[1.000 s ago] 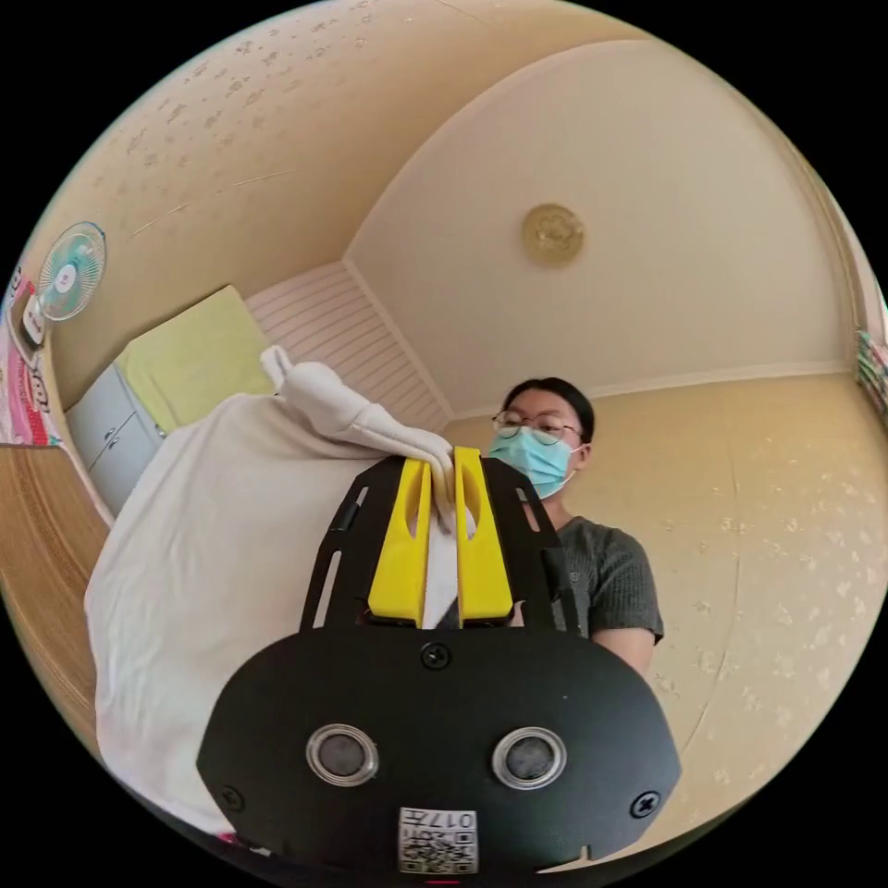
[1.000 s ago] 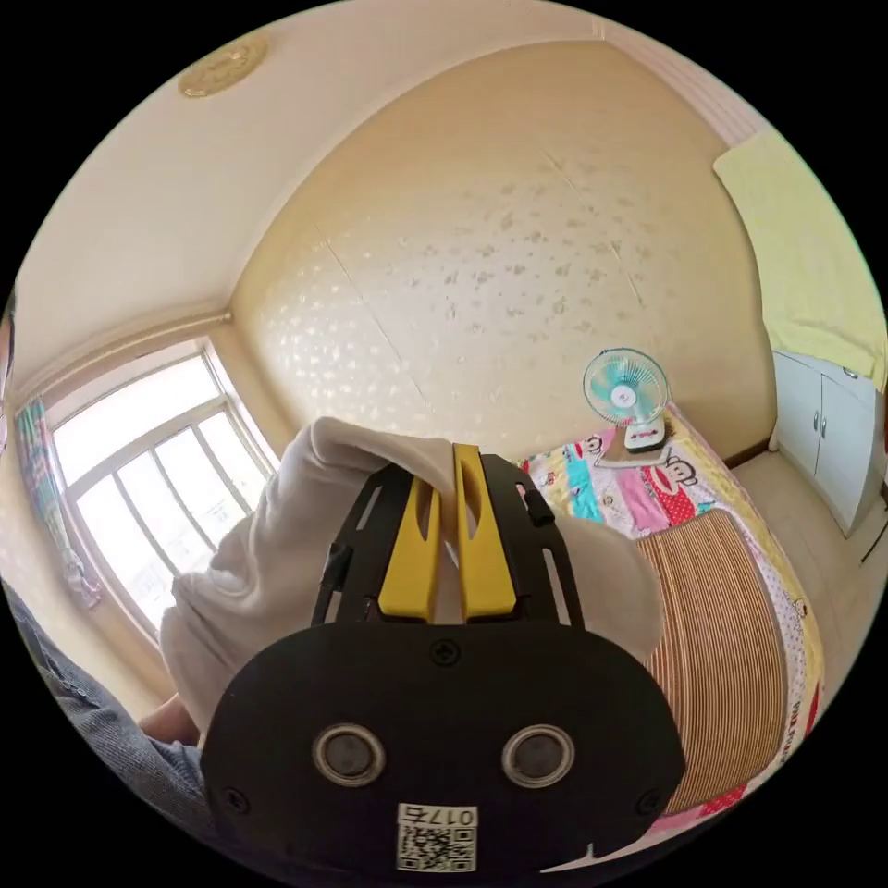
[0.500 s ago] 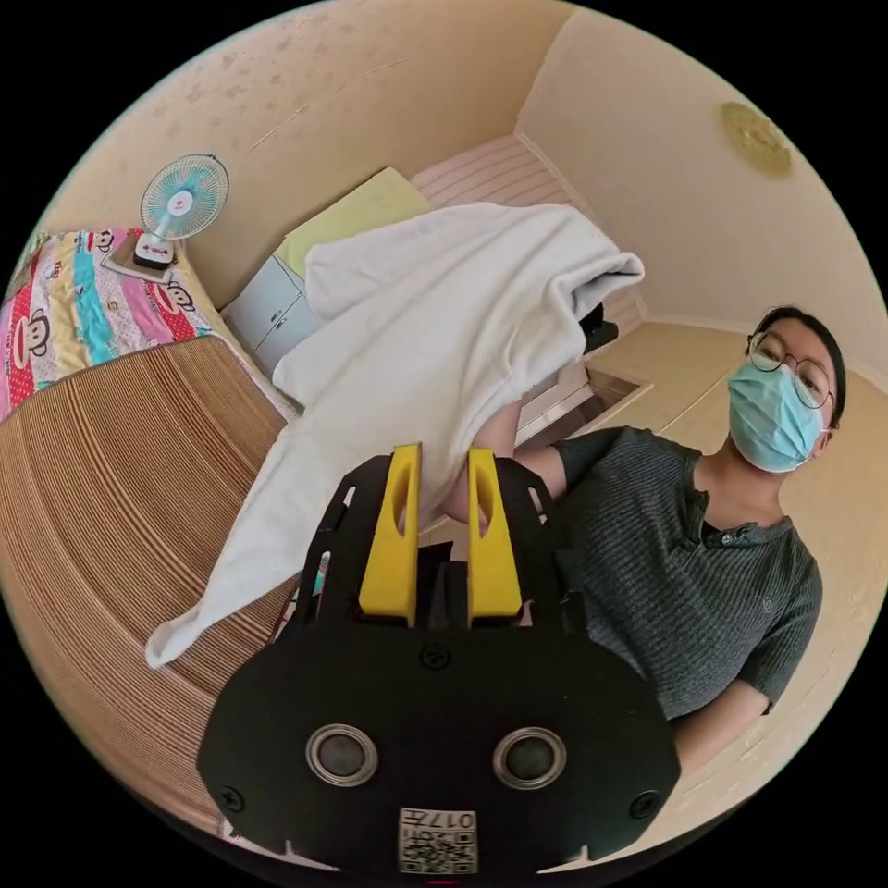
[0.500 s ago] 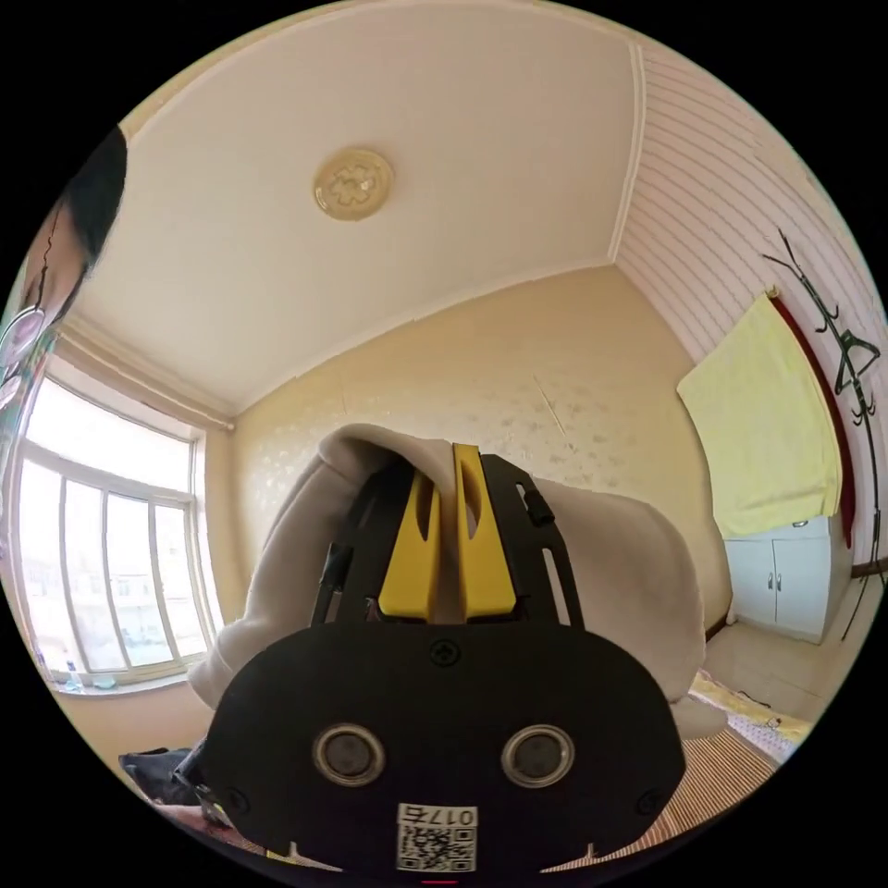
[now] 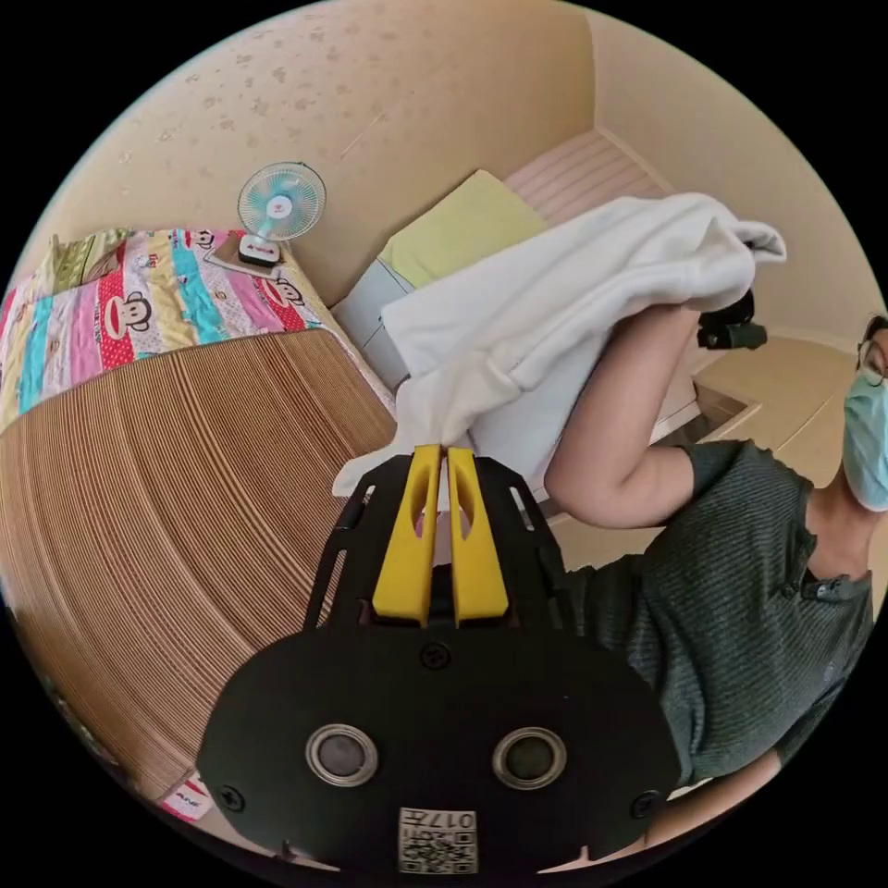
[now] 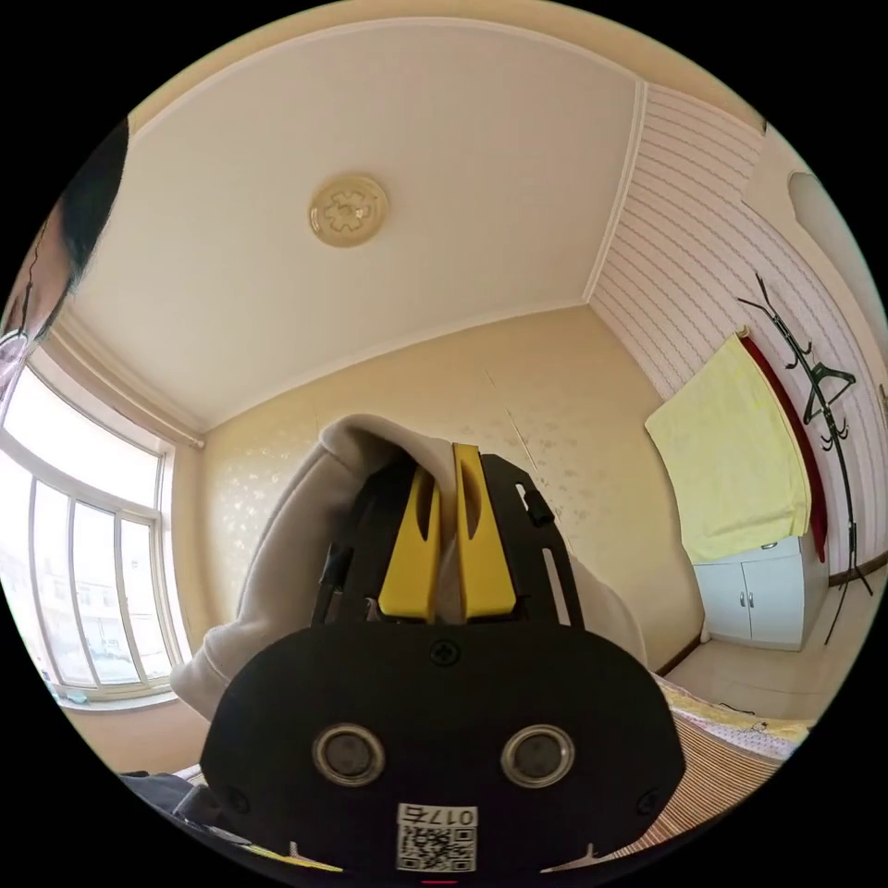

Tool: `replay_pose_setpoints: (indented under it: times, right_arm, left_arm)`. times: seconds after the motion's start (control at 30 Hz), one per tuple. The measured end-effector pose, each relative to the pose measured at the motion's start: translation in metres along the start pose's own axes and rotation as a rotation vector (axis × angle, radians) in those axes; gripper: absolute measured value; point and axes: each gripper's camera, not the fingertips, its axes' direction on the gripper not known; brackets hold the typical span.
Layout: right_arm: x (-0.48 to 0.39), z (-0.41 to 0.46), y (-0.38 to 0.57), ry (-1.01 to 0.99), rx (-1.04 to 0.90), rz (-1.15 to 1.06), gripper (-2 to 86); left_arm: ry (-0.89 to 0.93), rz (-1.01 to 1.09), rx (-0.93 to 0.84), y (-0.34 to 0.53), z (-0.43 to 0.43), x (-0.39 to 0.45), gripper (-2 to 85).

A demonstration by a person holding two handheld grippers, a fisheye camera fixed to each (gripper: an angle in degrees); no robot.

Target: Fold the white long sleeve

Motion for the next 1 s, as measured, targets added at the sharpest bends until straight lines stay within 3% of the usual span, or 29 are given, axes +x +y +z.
replay_pose_setpoints:
  times: [0.07,0.2,0.3,0.37,0.47,0.53,0.6,0.67,0.8,0.97,1.0]
  right_arm:
    - [0.02,0.0,-0.006,-0.02,-0.007,0.01,4.4]
    - [0.051,0.012,-0.015,-0.043,-0.033,0.007,4.3]
    - [0.075,0.036,-0.02,0.008,-0.11,-0.02,4.2]
    - [0.093,0.079,-0.027,0.074,-0.294,-0.032,4.3]
    - [0.122,0.227,-0.005,0.122,-0.805,-0.131,5.0]
    - [0.169,0.382,0.07,0.12,-1.258,-0.127,6.8]
    - [0.217,0.466,0.148,0.18,-1.569,-0.035,13.2]
    - [0.254,0.499,0.217,0.185,-1.731,-0.017,15.0]
    - [0.307,0.477,0.352,0.157,-1.948,-0.088,12.5]
    - [0.355,0.384,0.538,0.049,-2.416,-0.095,8.1]
    - [0.361,0.357,0.575,0.005,-2.529,-0.084,5.9]
  left_arm:
    - [0.028,0.002,0.151,0.011,-0.052,0.003,-0.8]
    - [-0.084,0.044,0.245,0.008,-0.109,0.032,-0.9]
    - [-0.117,0.091,0.418,-0.001,-0.171,0.063,-0.9]
    - [-0.185,-0.018,0.477,-0.036,-0.221,0.058,-0.9]
    - [-0.361,-0.093,0.483,-0.126,-0.277,0.028,-0.8]
    - [-0.498,-0.204,0.488,-0.179,-0.305,-0.006,-0.4]
    - [-0.735,-0.332,0.532,-0.205,-0.334,-0.033,0.3]
    - [-0.873,-0.44,0.462,-0.216,-0.352,-0.067,4.0]
    - [-0.777,-0.38,0.151,-0.2,-0.319,-0.129,6.5]
    - [-0.689,-0.573,-0.517,-0.091,-0.209,-0.259,5.3]
    - [-0.661,-0.599,-0.576,-0.076,-0.199,-0.269,5.2]
